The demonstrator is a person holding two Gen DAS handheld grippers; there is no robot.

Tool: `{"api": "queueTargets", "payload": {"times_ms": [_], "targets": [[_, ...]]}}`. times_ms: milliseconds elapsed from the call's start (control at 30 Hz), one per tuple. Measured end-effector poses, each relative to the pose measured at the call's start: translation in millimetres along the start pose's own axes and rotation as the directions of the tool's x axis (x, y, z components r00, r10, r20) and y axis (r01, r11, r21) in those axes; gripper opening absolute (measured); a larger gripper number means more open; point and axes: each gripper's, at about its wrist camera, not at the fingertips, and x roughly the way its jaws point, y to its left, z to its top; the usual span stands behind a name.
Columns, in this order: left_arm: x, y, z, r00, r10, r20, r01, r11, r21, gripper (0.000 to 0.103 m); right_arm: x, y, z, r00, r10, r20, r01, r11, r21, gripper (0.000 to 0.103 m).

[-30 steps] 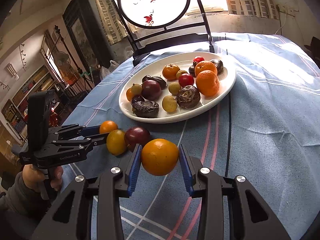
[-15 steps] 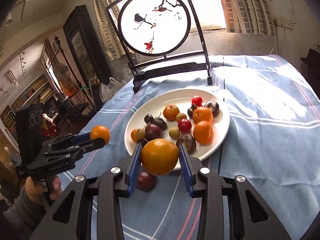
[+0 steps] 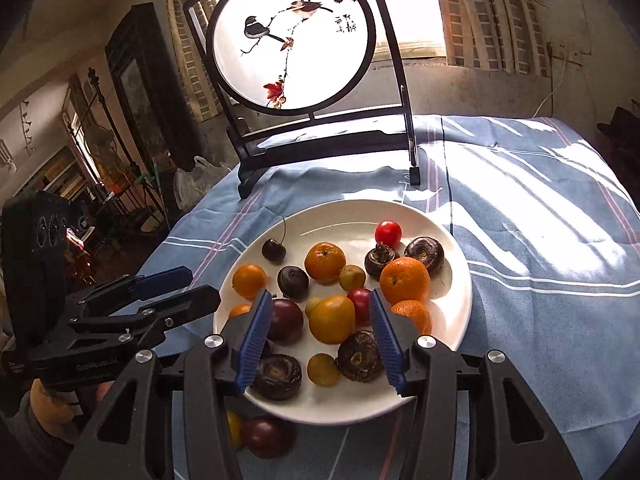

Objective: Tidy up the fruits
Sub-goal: 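Carry both oranges onto the plate and open both tools, then grasp a yellow passion fruit with the left tool while the right tool grasps a red plum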

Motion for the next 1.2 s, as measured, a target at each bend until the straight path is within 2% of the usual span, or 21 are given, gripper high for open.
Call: {"api": "queueTargets", "payload": {"times_ms": [167, 300, 400, 467, 533, 667, 733, 1000, 1133, 1200], "targets": [[-24, -23, -56, 0.998, 0.004, -0.058, 0.005, 0.988, 0.157, 0.068, -35, 0, -39, 0.999, 0.035, 0.001, -0.035, 0.999, -0.004, 0.053], [-17, -38, -94, 0.991, 0.045, -0.128, -0.01, 0.965, 0.263, 0.068, -48, -6, -68, 0.999, 0.051, -0.014, -0.051, 0.998, 0.029, 0.054], [-6, -46, -105, 0.986, 0.073, -0.148, -0.024, 0.952, 0.306, 0.067, -53, -10, -83, 0.998, 0.052, -0.022, -0.05, 0.997, 0.053, 0.054], [3, -49, -105, 0.983, 0.074, -0.168, -0.019, 0.951, 0.307, 0.061, -55, -13, -90, 0.998, 0.051, -0.028, -0.049, 0.996, 0.069, 0.054], [12, -50, -105, 0.979, 0.067, -0.193, -0.005, 0.951, 0.308, 0.049, -55, -14, -94, 0.998, 0.045, -0.036, -0.043, 0.997, 0.069, 0.054], [14, -47, -104, 0.981, 0.065, -0.181, -0.006, 0.951, 0.308, 0.036, -52, -14, -98, 0.997, 0.043, -0.062, -0.039, 0.997, 0.06, 0.054], [4, -42, -103, 0.984, 0.031, -0.176, 0.018, 0.964, 0.265, 0.035, -46, -9, -100, 0.995, 0.041, -0.088, -0.037, 0.998, 0.043, 0.054], [-53, -21, -112, 0.997, 0.028, -0.076, -0.012, 0.98, 0.198, 0.035, -4, 38, -96, 0.985, 0.02, -0.171, -0.037, 0.995, -0.096, 0.054], [-67, -11, -115, 0.998, 0.034, -0.06, -0.023, 0.984, 0.175, 0.035, 22, 55, -93, 0.977, -0.003, -0.212, -0.027, 0.99, -0.14, 0.053], [-69, -8, -117, 0.998, 0.035, -0.06, -0.025, 0.985, 0.169, 0.036, 28, 61, -92, 0.975, 0.013, -0.222, -0.046, 0.989, -0.144, 0.053]]}}
